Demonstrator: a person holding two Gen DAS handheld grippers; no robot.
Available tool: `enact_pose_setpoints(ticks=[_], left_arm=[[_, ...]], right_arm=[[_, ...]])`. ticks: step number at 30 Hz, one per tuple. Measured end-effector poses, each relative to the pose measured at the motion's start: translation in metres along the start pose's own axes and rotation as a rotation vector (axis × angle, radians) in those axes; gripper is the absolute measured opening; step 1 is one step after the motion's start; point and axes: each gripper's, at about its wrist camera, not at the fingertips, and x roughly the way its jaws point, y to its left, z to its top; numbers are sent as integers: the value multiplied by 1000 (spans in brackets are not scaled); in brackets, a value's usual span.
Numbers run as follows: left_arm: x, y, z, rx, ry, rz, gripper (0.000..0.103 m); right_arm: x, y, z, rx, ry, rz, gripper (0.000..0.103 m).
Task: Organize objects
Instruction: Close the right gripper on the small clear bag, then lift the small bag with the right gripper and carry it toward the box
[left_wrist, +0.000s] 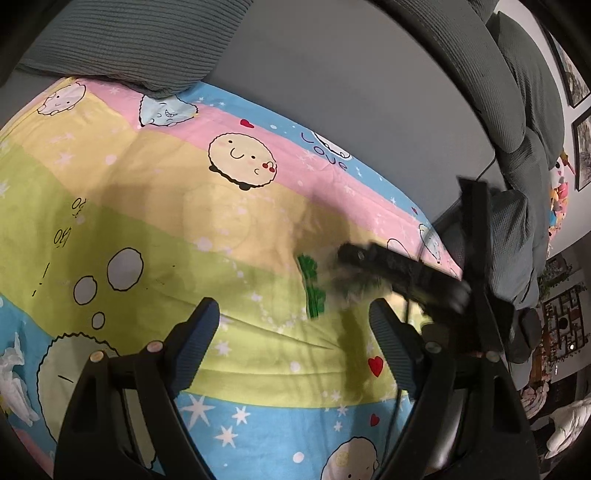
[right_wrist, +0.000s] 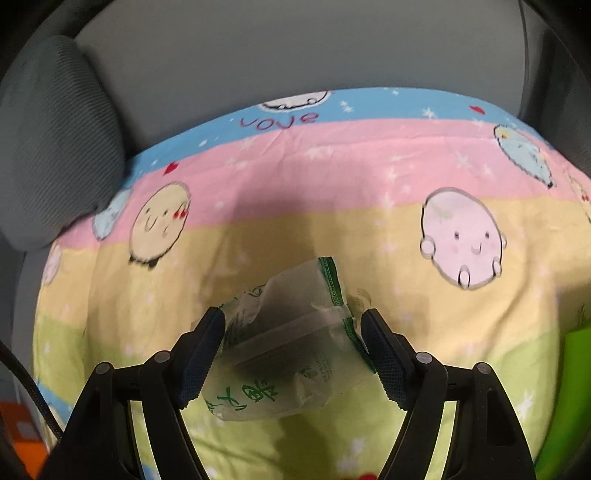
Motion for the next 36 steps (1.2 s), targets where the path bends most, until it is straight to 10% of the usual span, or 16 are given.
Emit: enact_pose_setpoints(ticks=[19, 29, 36], left_arm=[[14, -8, -7, 24, 74, -8, 83], [16, -14, -12, 25, 134, -50, 83], [35, -31, -23, 51, 185, -62, 83]], right_arm=[[-52, -35, -85, 31, -13, 178, 73], [-67, -40, -120, -64, 55, 133, 73], [-105, -69, -119, -6, -66, 131, 73]])
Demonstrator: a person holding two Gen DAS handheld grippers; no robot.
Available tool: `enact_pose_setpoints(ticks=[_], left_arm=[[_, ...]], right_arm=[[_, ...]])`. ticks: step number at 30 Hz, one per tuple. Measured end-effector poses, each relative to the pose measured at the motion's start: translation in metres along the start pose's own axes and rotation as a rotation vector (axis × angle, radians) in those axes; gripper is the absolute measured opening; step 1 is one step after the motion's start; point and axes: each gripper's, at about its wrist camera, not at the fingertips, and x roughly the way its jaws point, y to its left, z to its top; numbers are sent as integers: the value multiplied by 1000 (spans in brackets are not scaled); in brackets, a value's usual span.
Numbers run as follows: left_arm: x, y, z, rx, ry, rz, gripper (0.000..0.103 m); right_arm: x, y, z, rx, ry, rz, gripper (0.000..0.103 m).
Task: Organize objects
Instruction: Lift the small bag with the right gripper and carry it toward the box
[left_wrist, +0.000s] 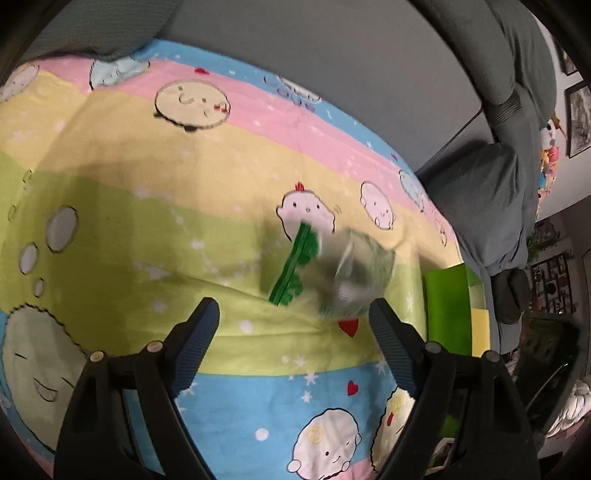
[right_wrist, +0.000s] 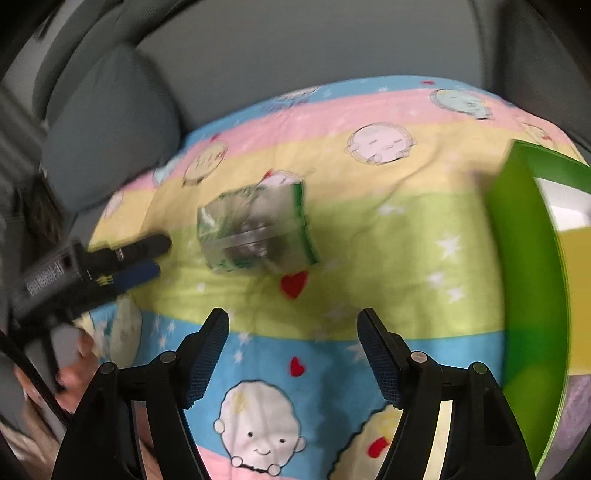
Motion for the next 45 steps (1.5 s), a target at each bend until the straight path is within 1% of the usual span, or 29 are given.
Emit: enact_pose_setpoints(ticks=[2, 5, 8, 11, 13, 16, 18, 19, 20, 21, 23, 24, 25, 26, 28, 29, 30, 33, 35, 41, 45], left_arm=[[1, -1, 0, -2, -12, -14, 83], [1, 3, 3, -10, -31, -43, 83], [12, 9, 6, -30, -4, -55, 83], [20, 14, 10, -46, -1, -70, 84], [24, 13, 12, -48, -2, -89, 91], [30, 8, 13, -29, -4, -124, 93], [36, 4, 14, -8, -2, -120, 93], [39, 3, 15, -1, -1, -114, 93], [42, 2, 15, 6, 2, -109, 93], [46, 1, 16, 14, 4, -103, 91], [49, -1, 16, 29, -7, -94, 85], [50, -3, 16, 41, -16, -93, 76], [51, -5, 17, 49, -19, -100, 71], [52, -6, 17, 51, -15, -111, 69], [55, -9, 16, 60, -11, -127, 57], [56, -12, 15, 69, -13, -130, 54], [56, -15, 14, 85, -19, -119, 53], [54, -21, 11, 126, -38, -101, 52], [51, -24, 9, 131, -41, -111, 52], [30, -43, -2, 185, -102, -141, 51], [13, -62, -13, 244, -143, -161, 51]], right_arm=[[-5, -9, 3, 41, -30, -2, 73], [-7, -18, 15, 97, -67, 41, 73], [3, -22, 38, 162, -85, 87, 73], [18, -17, 55, 171, -57, 130, 74], [31, -11, 65, 178, -42, 127, 75], [52, -4, 72, 167, -2, 104, 77], [67, -2, 72, 158, 33, 107, 77], [73, -2, 72, 160, 47, 125, 77], [80, -3, 72, 173, 62, 164, 77], [82, -5, 71, 187, 70, 192, 77], [88, -8, 70, 201, 82, 224, 77], [90, -8, 69, 200, 78, 231, 77], [91, -8, 68, 199, 74, 240, 77], [91, -8, 67, 197, 71, 251, 77], [89, -10, 65, 201, 62, 264, 75], [88, -10, 64, 198, 58, 268, 74], [87, -10, 63, 196, 55, 274, 70], [82, -11, 61, 190, 47, 275, 68], [77, -11, 59, 184, 32, 281, 67], [51, -8, 54, 177, -28, 316, 66], [20, -6, 42, 173, -101, 323, 66]])
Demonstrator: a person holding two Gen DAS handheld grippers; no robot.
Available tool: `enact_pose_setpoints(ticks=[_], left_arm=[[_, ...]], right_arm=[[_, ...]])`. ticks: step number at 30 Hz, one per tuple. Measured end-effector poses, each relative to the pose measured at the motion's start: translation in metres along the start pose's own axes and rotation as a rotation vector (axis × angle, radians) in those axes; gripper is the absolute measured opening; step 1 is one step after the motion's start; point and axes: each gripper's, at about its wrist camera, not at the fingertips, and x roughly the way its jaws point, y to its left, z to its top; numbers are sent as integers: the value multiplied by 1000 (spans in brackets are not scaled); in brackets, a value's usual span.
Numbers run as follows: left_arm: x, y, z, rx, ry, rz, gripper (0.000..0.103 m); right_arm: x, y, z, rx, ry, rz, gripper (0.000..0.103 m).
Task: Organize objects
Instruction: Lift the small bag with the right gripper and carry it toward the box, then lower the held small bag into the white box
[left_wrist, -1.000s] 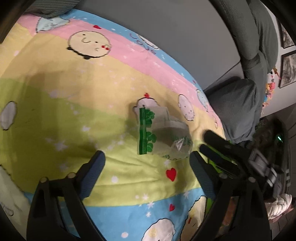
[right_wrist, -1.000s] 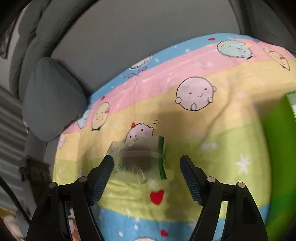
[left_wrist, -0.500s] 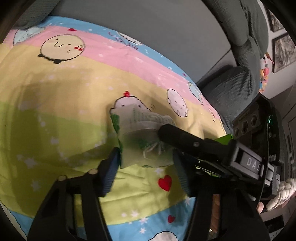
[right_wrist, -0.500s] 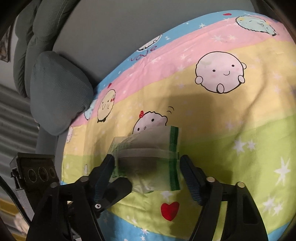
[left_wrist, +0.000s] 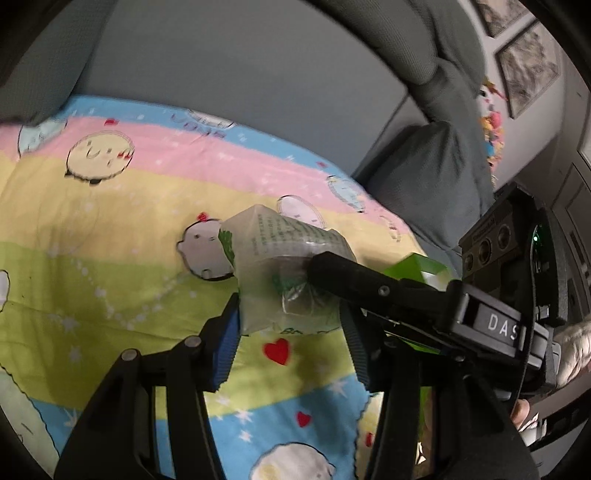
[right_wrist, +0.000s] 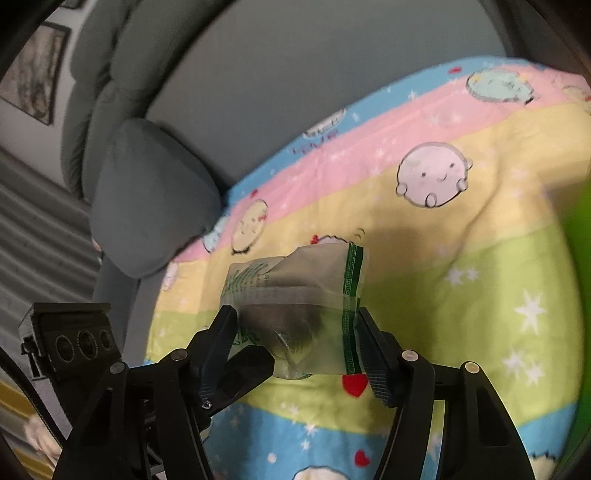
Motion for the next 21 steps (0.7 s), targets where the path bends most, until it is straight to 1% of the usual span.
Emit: enact_pose_setpoints(ticks=[4, 10, 15, 21], left_arm=[[-17, -25, -6, 65, -42, -28, 51], [-40, -62, -14, 155, -96, -118, 51], [-48, -93, -24, 232, -100, -174, 51], [-45, -124, -36, 308, -80, -216, 51]], right_arm=[[-31, 13, -9, -32, -70, -21, 66], [-89, 29, -26, -79, -198, -46, 66], [-129, 32, -44, -87, -294, -82, 66], [-169, 26, -63, -64, -366, -126, 66]])
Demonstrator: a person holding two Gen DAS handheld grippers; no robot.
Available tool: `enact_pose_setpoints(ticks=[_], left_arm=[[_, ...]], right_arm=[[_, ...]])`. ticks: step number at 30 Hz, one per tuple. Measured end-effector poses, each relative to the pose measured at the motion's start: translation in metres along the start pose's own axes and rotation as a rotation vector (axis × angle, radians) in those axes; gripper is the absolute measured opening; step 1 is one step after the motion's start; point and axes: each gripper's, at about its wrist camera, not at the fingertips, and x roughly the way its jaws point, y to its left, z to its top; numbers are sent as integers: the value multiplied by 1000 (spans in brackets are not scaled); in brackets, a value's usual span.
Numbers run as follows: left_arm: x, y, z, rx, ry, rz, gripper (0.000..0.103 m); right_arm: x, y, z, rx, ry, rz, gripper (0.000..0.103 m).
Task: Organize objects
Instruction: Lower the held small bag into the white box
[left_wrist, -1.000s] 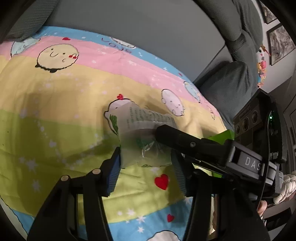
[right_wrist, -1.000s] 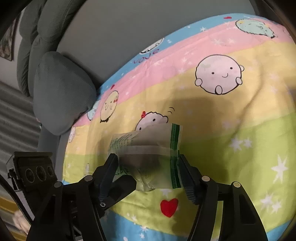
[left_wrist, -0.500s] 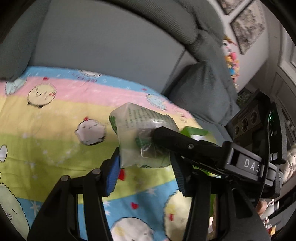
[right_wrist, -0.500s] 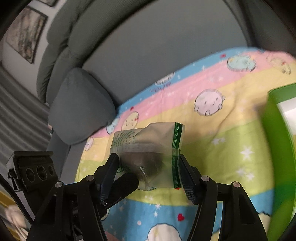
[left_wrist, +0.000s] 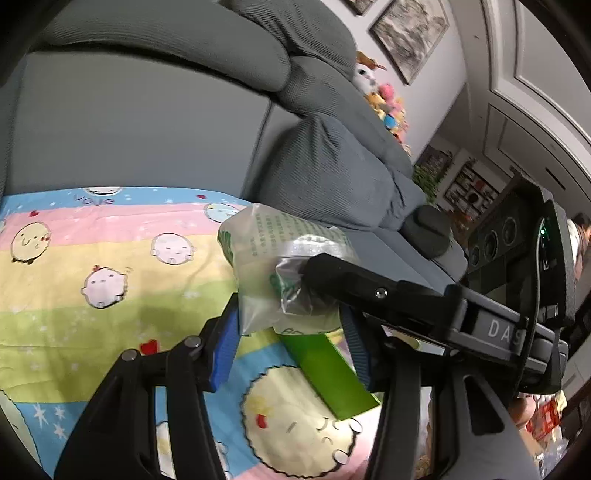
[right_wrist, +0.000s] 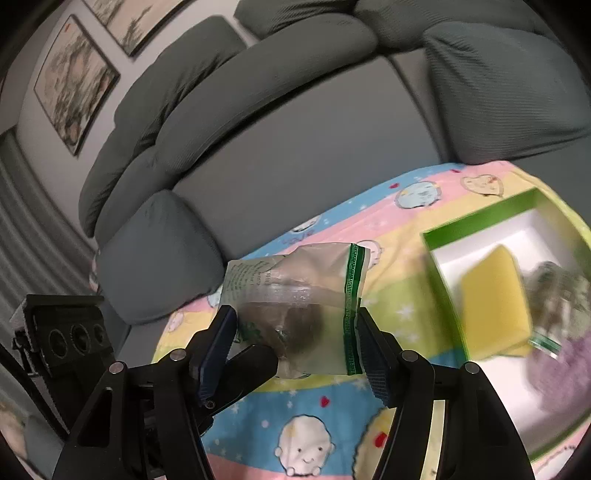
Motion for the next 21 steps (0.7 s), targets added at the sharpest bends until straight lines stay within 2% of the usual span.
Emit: enact_pose_setpoints(ticks=[13, 21], left_arm=[[40, -66, -23, 135, 76, -89, 52], [72, -80, -35, 121, 140, -120, 52]], right_arm=[[-65, -52, -20, 142, -111, -82, 66], [-74, -82, -26, 215, -112, -140, 67]])
